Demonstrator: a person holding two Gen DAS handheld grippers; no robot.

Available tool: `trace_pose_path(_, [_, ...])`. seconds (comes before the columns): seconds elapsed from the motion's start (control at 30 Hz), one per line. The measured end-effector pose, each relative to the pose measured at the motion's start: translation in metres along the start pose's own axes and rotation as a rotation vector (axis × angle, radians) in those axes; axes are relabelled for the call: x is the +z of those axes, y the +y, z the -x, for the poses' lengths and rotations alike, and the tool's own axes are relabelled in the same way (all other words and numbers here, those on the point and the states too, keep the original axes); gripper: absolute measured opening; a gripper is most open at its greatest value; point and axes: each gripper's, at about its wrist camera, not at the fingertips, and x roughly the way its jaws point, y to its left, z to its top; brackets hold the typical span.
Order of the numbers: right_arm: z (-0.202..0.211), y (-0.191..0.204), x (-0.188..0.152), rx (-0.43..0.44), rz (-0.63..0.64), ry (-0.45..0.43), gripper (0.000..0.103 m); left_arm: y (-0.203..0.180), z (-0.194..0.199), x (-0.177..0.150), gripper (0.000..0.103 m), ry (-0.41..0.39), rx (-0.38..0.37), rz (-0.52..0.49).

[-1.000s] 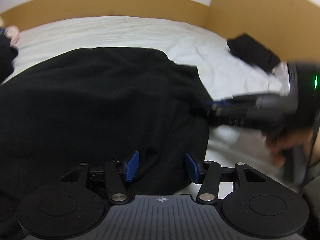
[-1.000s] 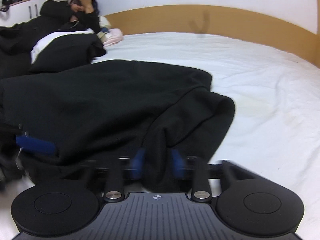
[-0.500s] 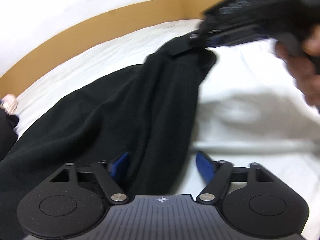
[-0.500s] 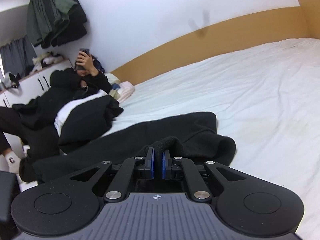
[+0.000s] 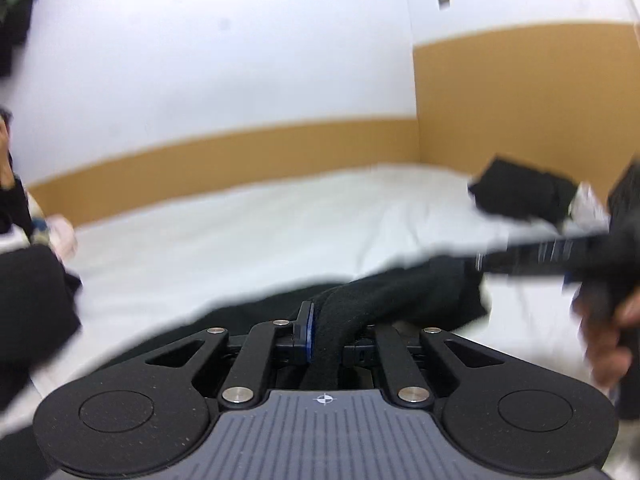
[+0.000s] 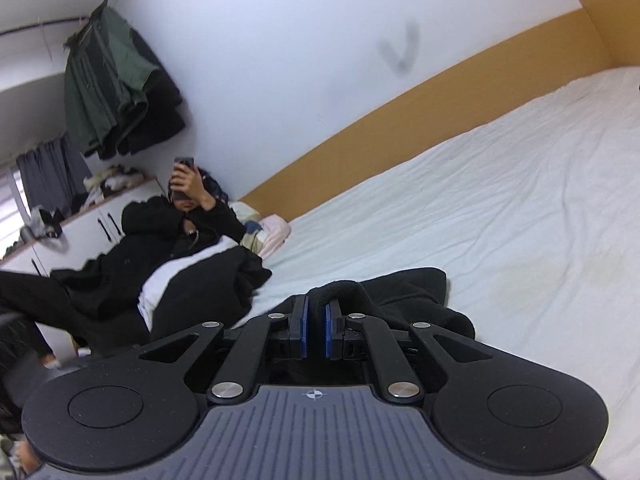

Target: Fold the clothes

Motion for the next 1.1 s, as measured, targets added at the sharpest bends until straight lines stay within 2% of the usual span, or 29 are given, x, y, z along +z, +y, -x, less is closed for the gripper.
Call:
trace_pose_path(0.07, [0.0,0.0,0.002,-0.003,0.002,0.003,0.009,0.009,0.008,0.015,0.01,-0.022,-0.011,0.026])
trace_pose_path(0.13, [-0.001,0.0,0.003,-0.029,0.011,0.015,0.015,0.022,0.01,0.024,0.01,-0.008,-0.027,0.08])
trace_pose_path(0.2, [-0.004,-0.002,0.003,-0.083,0.026,0.024,0.033,0.036,0.013,0.029,0.01,0.003,-0.01,0.103])
trace_pose_path(0.27, [-0.011,-0.006,0.003,-0.162,0.046,0.056,0.041,0.045,0.017,0.03,0.01,0.008,-0.007,0.132])
trace_pose_path(0.37, [-0.026,-0.017,-0.003,-0.277,0.049,0.153,0.041,0.056,0.035,0.034,0.01,0.0,-0.003,0.171])
trace_pose_path(0.43, [-0.036,-0.02,-0.008,-0.31,0.099,0.199,0.041,0.057,0.052,0.041,0.01,-0.016,0.006,0.175])
trace_pose_path(0.53, [-0.048,-0.011,-0.018,-0.313,0.241,0.237,0.041,0.064,0.07,0.049,0.01,-0.035,0.016,0.172])
trace_pose_path(0.63, [-0.055,0.004,-0.031,-0.294,0.378,0.238,0.041,0.066,0.086,0.055,0.01,-0.048,0.003,0.169])
trace_pose_path(0.77, [-0.061,0.026,-0.052,-0.203,0.523,0.262,0.041,0.065,0.103,0.059,0.01,-0.051,0.002,0.149])
trace_pose_path(0.83, [-0.063,0.042,-0.068,-0.178,0.675,0.273,0.041,0.065,0.108,0.06,0.01,-0.051,0.002,0.145])
trace_pose_path(0.97, [-0.059,0.067,-0.102,-0.24,1.009,0.186,0.04,0.069,0.118,0.06,0.01,-0.052,-0.002,0.151])
trace_pose_path(1.1, [-0.051,0.078,-0.122,-0.264,1.229,0.067,0.04,0.069,0.12,0.06,0.01,-0.034,-0.008,0.156])
